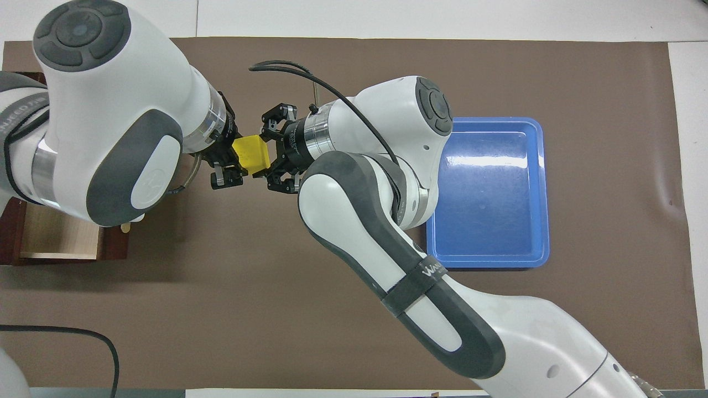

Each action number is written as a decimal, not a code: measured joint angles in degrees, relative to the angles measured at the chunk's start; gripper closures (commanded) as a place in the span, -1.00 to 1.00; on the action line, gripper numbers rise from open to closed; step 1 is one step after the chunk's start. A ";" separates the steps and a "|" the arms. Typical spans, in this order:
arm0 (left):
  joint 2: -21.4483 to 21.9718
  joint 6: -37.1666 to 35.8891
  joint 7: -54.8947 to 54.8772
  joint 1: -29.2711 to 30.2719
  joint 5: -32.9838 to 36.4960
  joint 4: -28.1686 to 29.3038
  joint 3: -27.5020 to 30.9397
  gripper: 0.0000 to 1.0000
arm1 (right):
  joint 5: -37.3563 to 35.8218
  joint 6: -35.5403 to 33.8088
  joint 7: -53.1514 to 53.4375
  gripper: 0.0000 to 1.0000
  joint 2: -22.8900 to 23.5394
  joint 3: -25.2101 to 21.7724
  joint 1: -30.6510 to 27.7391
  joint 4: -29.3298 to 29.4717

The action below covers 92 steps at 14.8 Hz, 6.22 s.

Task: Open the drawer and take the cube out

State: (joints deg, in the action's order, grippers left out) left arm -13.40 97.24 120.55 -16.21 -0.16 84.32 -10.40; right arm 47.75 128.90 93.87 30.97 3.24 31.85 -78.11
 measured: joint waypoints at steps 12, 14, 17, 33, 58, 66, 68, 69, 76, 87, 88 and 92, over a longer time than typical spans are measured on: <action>-0.14 0.89 -1.42 0.05 0.01 0.20 0.30 -1.00 | 0.00 -0.34 0.02 1.00 0.00 0.28 -0.09 0.88; -0.15 1.18 -2.22 0.14 0.04 0.98 0.52 -1.00 | 0.02 -0.47 0.04 1.00 0.00 -0.05 -1.71 0.89; 0.08 2.79 -5.52 1.68 0.16 3.57 0.99 -1.00 | 0.05 -3.34 0.04 1.00 0.01 -0.19 -7.09 0.90; 8.35 13.83 -37.60 23.63 1.14 23.40 1.54 -1.00 | -0.02 -13.71 -28.37 1.00 -2.35 -0.58 -31.91 -17.27; 11.77 11.30 -53.91 30.51 5.23 20.65 -0.90 -1.00 | -0.19 -6.06 -34.06 -0.56 -3.55 -0.66 -31.46 -28.54; 13.02 2.00 -80.98 23.40 4.39 16.20 -0.74 -1.00 | -0.19 -5.28 -33.58 -1.00 -3.69 -0.63 -30.86 -28.44; 13.40 2.00 -91.64 23.76 4.04 16.00 0.04 -1.00 | -0.19 -5.87 -32.52 -1.00 -4.12 -0.63 -30.85 -27.78; 13.48 2.03 -95.53 24.24 3.89 15.91 0.09 -1.00 | -0.39 -6.95 -31.52 -1.00 -4.34 -0.65 -30.88 -26.86; 13.69 7.39 -100.45 24.14 3.61 15.72 -0.67 -1.00 | -9.09 -18.83 -25.07 -1.00 -6.36 -1.93 -31.67 -16.44; 14.81 -0.83 -110.92 23.01 1.04 15.74 -1.32 -1.00 | -41.29 -43.28 -70.80 -1.00 -23.79 -2.71 -31.57 -7.76; 14.83 -0.84 -111.07 23.01 1.01 15.74 -1.33 -1.00 | -44.63 -43.65 -79.38 -1.00 -25.35 -2.70 -31.48 -7.70; 14.84 -1.58 -114.68 23.00 0.95 15.74 -1.37 -1.00 | -49.44 -43.67 -98.35 -1.00 -28.87 -2.63 -31.51 -7.68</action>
State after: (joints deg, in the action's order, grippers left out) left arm 1.44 95.66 5.87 6.78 0.79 100.06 -11.77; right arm -1.69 85.23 -4.48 2.10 0.61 0.33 -85.79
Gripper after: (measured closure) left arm 0.000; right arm 0.000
